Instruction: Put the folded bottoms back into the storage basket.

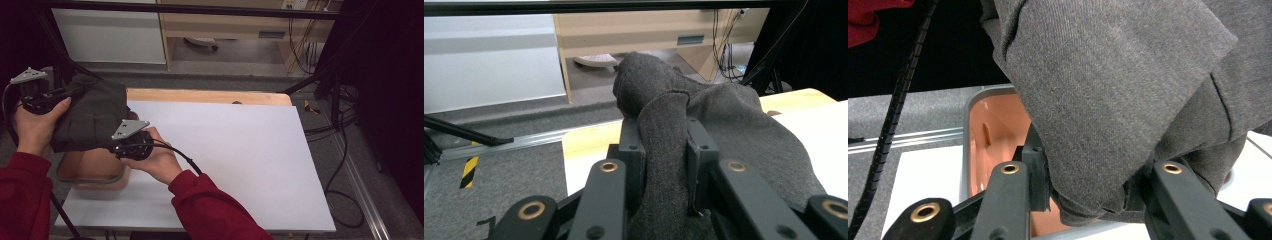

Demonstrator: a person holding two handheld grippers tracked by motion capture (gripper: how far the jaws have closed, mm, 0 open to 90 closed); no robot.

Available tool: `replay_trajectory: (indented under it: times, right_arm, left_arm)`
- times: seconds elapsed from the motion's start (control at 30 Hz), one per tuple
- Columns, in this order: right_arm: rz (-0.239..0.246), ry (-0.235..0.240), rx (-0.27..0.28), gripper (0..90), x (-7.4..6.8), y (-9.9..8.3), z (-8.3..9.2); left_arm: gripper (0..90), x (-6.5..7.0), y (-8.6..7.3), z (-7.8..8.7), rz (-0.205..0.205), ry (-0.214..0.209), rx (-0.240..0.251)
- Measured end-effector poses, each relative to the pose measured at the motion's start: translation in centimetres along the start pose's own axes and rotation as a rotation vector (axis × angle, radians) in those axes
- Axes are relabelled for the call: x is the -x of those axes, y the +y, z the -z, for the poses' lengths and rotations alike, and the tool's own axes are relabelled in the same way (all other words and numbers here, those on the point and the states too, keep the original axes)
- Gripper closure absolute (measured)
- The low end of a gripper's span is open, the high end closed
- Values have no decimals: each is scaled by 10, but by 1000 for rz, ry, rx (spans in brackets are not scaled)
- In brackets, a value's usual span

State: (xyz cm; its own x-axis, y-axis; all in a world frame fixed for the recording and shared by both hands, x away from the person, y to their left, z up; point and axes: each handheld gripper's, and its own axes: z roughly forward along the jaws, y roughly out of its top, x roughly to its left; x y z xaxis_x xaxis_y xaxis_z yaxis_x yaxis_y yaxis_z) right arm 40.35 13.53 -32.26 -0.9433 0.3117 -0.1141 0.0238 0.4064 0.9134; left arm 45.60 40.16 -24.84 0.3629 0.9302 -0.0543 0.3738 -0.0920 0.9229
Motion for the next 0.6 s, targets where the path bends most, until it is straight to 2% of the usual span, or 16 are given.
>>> replay_trajectory:
  times: [0.6]
  right_arm:
    - [-30, 25, -4, 649, -10, -3, -12]
  left_arm:
    - [741, -7, -9, 5, -14, 10, -34]
